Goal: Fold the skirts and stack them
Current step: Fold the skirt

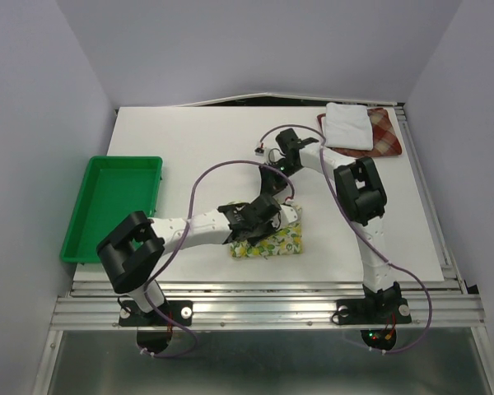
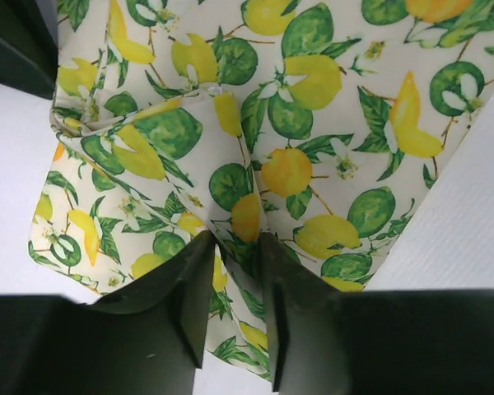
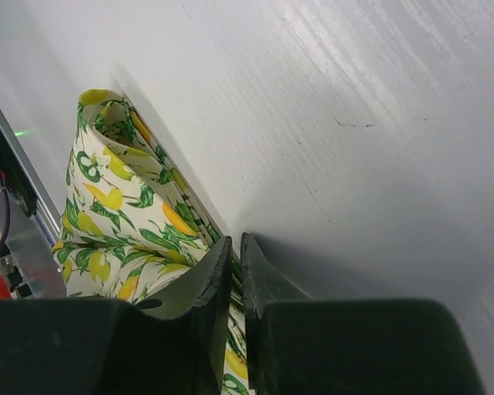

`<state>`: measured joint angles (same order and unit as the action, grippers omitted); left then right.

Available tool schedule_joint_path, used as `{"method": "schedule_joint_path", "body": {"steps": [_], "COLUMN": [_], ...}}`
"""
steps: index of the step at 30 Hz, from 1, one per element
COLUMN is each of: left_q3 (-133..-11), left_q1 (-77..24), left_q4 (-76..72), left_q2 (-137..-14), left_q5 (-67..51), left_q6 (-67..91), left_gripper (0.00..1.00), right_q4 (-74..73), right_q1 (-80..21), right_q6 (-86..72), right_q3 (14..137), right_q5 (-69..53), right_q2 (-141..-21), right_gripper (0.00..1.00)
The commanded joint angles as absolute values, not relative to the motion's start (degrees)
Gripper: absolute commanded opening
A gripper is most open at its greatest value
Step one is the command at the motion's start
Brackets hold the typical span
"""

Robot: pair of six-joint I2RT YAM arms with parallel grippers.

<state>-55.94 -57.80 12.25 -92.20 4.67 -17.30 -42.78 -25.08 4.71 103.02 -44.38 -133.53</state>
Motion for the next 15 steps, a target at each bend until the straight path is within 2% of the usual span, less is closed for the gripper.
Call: {"method": "schedule_joint_path", "body": {"steps": [1,9,15], "left_q3": [-57.13,-54.85,-57.21], "left_q1": [-55.21,-46.33,-37.36], "left_q4": [10.63,10.72,14.32], "left_q2": [-87.81,-76.99,-88.31], "left_q5": [8.09,-3.59,-16.07], "left_q6": [-15.12,-13.1,-10.12], "left_gripper": [0.32,0.0,0.0], "right_q4": [-40.43,-40.6,-40.61], "right_q1": [-24.96,-24.96,-24.96], "right_q6": [6.24,8.17,8.26], "right_q3": [100.99,100.28,100.11], "right_q5": [-41.66,-41.75,-41.48], "right_q2": [-133.59,-133.42,-133.33], "right_gripper": [0.14,0.06,0.02]}}
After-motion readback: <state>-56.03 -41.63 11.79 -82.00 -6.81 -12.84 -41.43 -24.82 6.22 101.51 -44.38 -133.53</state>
